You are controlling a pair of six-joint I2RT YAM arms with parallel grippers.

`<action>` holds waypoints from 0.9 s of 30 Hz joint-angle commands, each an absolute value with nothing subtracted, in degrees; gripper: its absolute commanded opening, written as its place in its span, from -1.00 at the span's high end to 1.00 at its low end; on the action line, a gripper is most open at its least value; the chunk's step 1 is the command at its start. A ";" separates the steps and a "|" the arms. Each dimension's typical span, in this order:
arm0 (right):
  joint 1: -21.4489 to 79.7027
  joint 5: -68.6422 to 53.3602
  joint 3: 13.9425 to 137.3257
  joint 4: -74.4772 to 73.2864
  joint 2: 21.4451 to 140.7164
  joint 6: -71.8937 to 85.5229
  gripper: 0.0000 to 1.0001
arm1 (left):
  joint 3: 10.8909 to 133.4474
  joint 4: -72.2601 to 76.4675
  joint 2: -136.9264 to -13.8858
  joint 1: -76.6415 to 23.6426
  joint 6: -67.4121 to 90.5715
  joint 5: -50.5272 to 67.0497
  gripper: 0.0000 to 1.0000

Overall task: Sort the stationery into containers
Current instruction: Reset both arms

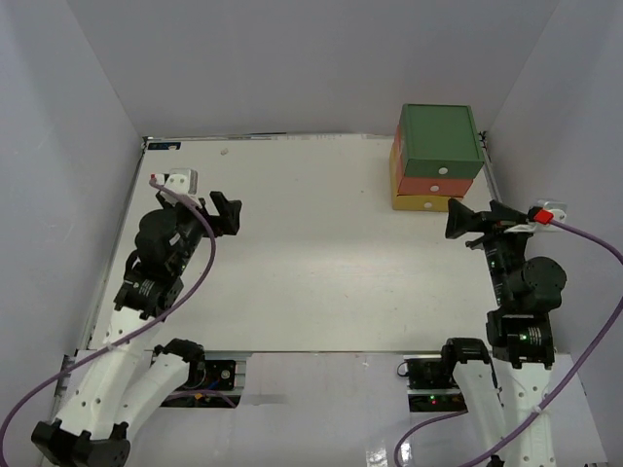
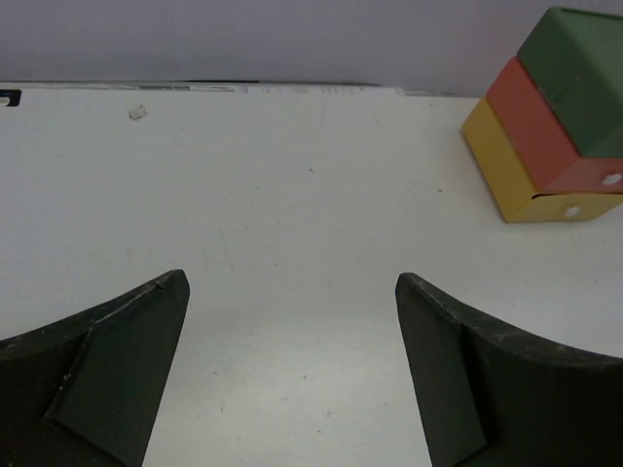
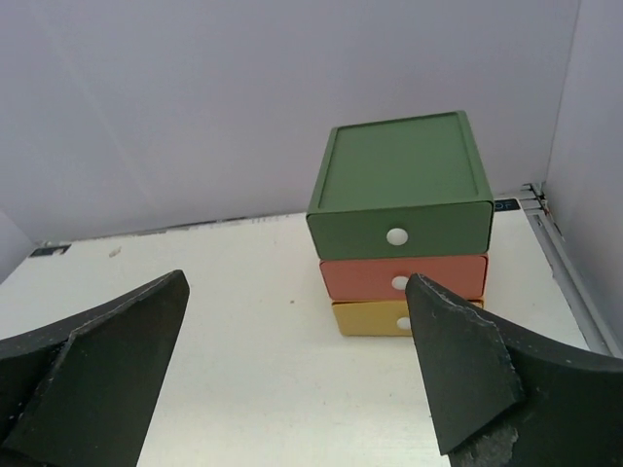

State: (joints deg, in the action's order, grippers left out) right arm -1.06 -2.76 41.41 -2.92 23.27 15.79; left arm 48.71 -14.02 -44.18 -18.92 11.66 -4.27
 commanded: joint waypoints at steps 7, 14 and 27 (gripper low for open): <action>8.52 7.29 38.25 -12.66 12.75 5.63 -0.80 | 47.99 -24.34 -32.70 -18.98 14.06 -6.68 -0.96; 10.55 8.44 31.73 -12.48 5.37 4.66 -0.80 | 40.53 -24.35 -26.46 -18.98 15.64 -8.00 -0.96; 11.34 7.12 27.60 -10.55 1.76 4.22 -0.80 | 31.29 -18.63 -23.03 -18.98 15.30 -9.49 -0.96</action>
State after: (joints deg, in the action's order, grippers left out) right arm 11.00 7.31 27.92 -13.47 1.76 5.32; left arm 31.38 -20.95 -22.85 -18.92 15.64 -8.34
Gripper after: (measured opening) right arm 0.900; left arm 0.979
